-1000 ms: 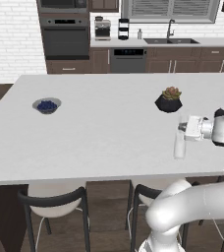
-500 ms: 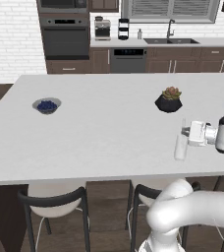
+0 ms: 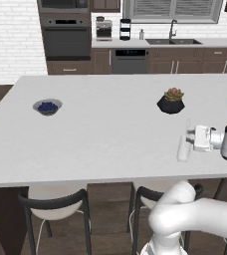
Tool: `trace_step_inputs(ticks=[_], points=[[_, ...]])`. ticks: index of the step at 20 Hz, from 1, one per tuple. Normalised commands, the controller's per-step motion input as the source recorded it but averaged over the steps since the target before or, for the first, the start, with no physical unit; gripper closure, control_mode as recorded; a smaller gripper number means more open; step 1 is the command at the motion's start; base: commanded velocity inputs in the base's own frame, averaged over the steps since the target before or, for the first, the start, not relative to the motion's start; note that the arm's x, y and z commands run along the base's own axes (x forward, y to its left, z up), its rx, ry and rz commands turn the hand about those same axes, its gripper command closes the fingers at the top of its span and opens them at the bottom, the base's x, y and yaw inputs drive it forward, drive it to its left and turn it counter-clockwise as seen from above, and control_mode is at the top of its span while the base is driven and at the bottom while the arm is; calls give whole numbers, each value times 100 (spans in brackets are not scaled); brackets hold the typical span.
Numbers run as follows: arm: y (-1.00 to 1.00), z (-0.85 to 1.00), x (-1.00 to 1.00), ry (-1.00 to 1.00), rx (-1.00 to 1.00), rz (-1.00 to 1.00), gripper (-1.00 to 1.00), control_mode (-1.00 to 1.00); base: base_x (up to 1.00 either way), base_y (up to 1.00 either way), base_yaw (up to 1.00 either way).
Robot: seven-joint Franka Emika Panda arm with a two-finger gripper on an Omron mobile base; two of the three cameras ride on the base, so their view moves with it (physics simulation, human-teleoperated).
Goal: Take a straw from the drawer in front and place it inside the glass cup on the dining counter.
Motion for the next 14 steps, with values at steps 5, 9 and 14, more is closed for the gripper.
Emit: trace_step_inputs(ticks=[5, 9, 14], points=[[0, -14, -51, -5, 0, 0, -100, -100, 0, 0, 0], [1, -17, -59, -8, 0, 0, -100, -100, 0, 0, 0], [12, -4, -39, -11, 0, 0, -100, -100, 0, 0, 0]])
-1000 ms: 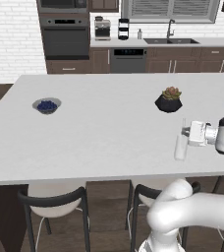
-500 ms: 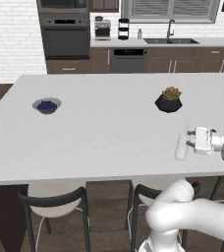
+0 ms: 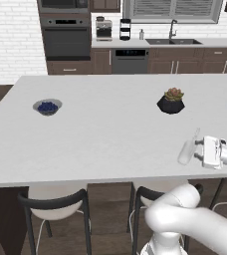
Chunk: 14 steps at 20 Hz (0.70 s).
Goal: Take a straw from the drawer in front and place it inside the glass cup on the dining counter.
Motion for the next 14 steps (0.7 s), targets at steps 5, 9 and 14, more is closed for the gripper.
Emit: trace_step_inputs(ticks=[5, 9, 14], points=[[9, 0, 4, -11, 0, -3, -100, -100, 0, 0, 0], [3, 0, 9, -10, 0, -4, -100, -100, 0, 0, 0], [0, 3, -7, -14, 0, -4, -100, -100, 0, 0, 0]])
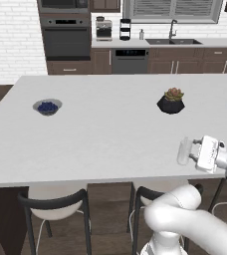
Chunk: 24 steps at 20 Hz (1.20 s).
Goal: Take a straw from the drawer in front and place it inside the glass cup on the dining counter.
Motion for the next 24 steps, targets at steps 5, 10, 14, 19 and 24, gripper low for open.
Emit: trace_step_inputs(ticks=[5, 10, 14, 19, 24], points=[[0, 40, -22, -18, -2, -8, -100, -100, 0, 0, 0], [-4, 93, -37, -23, -7, -11, -100, -100, 0, 0, 0], [1, 100, -78, -28, -12, -10, -100, -100, 0, 0, 0], [35, 100, -92, -27, -28, -8, -100, -100, 0, 0, 0], [57, 100, -96, -27, -41, -7, -100, -100, 0, 0, 0]])
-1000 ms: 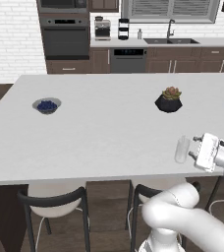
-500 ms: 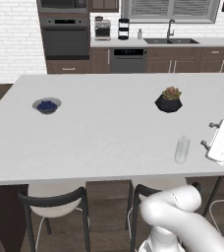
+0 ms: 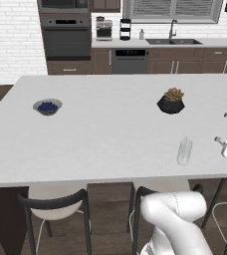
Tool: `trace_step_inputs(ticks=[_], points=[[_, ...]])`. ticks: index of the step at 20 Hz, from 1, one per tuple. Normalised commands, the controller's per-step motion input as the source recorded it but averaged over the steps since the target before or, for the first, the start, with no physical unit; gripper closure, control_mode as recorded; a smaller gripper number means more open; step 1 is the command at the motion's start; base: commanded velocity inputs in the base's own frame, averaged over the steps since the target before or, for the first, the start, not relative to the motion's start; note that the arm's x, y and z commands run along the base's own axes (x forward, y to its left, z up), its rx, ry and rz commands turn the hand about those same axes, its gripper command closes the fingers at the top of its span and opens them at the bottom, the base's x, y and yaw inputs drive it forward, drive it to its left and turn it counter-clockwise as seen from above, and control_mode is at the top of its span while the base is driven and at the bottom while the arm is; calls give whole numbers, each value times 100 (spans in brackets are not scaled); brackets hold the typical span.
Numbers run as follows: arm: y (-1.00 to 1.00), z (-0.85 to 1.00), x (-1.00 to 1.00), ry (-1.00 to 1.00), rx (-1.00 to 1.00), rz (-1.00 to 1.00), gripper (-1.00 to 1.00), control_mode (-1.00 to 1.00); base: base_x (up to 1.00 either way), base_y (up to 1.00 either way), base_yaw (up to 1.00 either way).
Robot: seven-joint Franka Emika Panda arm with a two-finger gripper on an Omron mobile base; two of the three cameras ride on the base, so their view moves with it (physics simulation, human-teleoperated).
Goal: Take a straw from the drawer in front and place it inside the glass cup on the dining counter.
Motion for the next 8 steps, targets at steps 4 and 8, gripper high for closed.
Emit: trace_step_inputs(ticks=[4, 8], points=[[65, 88, -86, -21, -47, -6, -100, -100, 0, 0, 0], [74, 73, -74, -16, -53, -4, -100, -100, 0, 0, 0]])
